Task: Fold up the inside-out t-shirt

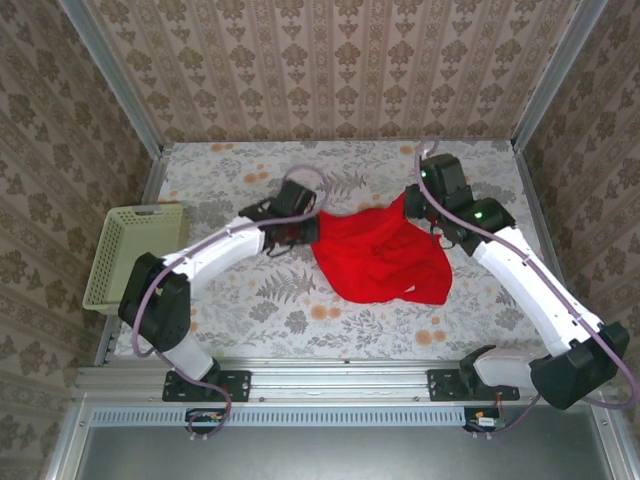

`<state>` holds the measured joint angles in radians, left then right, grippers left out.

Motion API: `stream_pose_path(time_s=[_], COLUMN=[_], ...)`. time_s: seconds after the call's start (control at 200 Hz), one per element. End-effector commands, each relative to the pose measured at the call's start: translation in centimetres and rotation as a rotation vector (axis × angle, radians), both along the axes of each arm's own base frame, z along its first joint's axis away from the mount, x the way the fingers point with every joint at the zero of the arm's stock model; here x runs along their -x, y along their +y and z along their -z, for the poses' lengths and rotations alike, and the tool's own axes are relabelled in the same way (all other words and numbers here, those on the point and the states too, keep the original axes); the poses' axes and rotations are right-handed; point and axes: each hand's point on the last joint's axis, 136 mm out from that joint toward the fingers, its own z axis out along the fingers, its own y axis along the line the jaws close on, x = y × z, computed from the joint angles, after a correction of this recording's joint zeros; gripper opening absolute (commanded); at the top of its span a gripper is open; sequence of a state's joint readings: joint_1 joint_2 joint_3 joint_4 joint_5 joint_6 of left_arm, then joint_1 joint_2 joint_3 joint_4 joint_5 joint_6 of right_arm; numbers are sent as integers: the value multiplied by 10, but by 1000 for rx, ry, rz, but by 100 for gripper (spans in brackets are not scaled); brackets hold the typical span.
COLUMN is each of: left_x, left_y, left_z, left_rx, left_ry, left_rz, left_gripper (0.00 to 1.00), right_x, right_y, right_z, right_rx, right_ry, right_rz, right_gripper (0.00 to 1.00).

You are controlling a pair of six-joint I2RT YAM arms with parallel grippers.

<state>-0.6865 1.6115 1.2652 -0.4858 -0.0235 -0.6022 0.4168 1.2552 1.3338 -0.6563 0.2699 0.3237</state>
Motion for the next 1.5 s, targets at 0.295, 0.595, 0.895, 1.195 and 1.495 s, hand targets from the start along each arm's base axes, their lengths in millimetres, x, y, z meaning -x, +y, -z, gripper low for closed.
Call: stream_pose_path(time_s=[0.295,0.595,0.895,1.195,1.495], left_x=[36,80,106,64,61], left_y=[47,17,70,132,150], left_z=[-249,-72,29,48,90], left_rx=[26,0,-144,-147,-210], left_ry=[-724,-336,-41,126,251], left_rz=[41,217,60,-215,-277], left_gripper=[6,16,71,85,77], right_x=[65,65,90,58,29], right_y=[-40,-32,-52,-61,-60], right_z=[-147,43,159,142,187], right_rx=[-59,-52,19,44,-71], right_ry=[-378,29,287,264,421], right_rz=[14,56,182,211,227], right_gripper=[0,0,13,50,70])
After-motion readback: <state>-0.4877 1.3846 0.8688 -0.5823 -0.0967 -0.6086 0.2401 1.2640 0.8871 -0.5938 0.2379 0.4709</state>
